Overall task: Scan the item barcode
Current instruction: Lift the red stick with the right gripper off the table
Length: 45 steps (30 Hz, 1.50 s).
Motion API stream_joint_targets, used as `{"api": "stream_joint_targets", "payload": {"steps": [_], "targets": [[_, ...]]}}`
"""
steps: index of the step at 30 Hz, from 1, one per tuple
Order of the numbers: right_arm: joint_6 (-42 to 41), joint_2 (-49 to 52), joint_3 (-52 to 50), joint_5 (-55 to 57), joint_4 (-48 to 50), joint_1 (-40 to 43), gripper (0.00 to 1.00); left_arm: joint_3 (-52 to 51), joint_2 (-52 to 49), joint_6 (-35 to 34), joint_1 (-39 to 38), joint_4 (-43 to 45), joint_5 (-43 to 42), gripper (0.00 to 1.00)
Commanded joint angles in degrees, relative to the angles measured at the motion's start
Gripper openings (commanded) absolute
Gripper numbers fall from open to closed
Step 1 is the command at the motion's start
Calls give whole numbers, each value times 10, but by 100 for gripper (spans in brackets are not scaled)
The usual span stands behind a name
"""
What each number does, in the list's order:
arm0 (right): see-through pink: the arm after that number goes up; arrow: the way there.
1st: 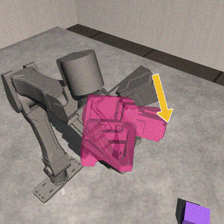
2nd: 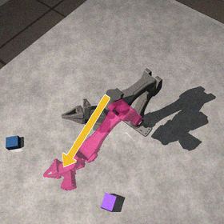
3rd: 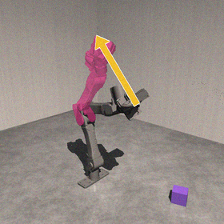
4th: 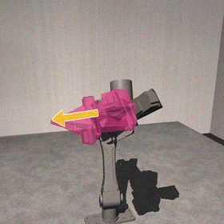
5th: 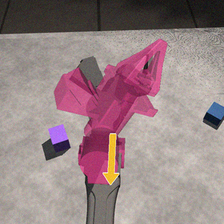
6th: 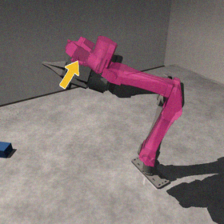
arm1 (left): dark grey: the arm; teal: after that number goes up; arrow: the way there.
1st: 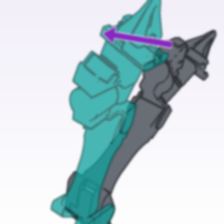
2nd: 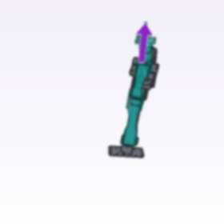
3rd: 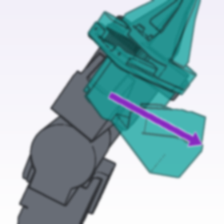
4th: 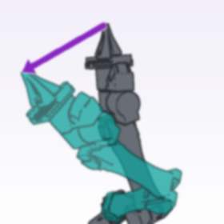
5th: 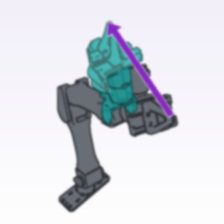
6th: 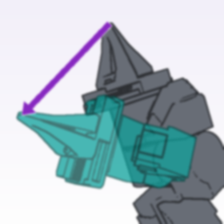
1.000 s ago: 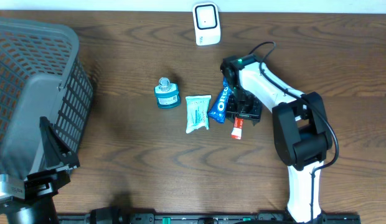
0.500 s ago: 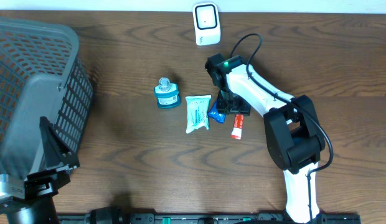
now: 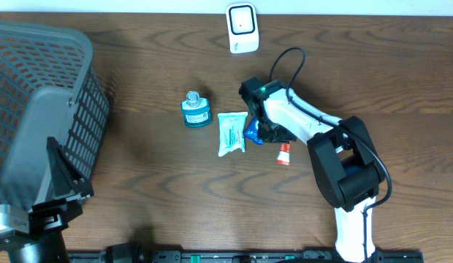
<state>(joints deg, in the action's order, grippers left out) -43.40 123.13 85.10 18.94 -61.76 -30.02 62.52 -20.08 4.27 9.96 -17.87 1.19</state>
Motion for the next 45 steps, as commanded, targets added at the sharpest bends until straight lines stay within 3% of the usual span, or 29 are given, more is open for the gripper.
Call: {"api": "stream_joint_targets", "payload": {"steps": [1, 7, 11, 14, 20, 35, 45], "targets": [[-23, 30, -37, 39, 8, -1, 1, 8, 5, -5, 0, 1, -3, 98], [-27, 29, -36, 28, -8, -1, 1, 8, 5, -5, 0, 1, -3, 98], [72, 20, -2, -60, -26, -1, 1, 8, 5, -5, 0, 1, -3, 98], [98, -5, 21, -118, -49, -1, 1, 8, 5, -5, 0, 1, -3, 98], [98, -76, 41, -93, -124, -5, 1, 8, 5, -5, 0, 0, -4, 98], [391, -196, 41, -97, -80, -98, 2, 8, 5, -5, 0, -1, -3, 98], [520, -224, 41, 91, -3, -179, 1, 8, 5, -5, 0, 9, -3, 98]]}}
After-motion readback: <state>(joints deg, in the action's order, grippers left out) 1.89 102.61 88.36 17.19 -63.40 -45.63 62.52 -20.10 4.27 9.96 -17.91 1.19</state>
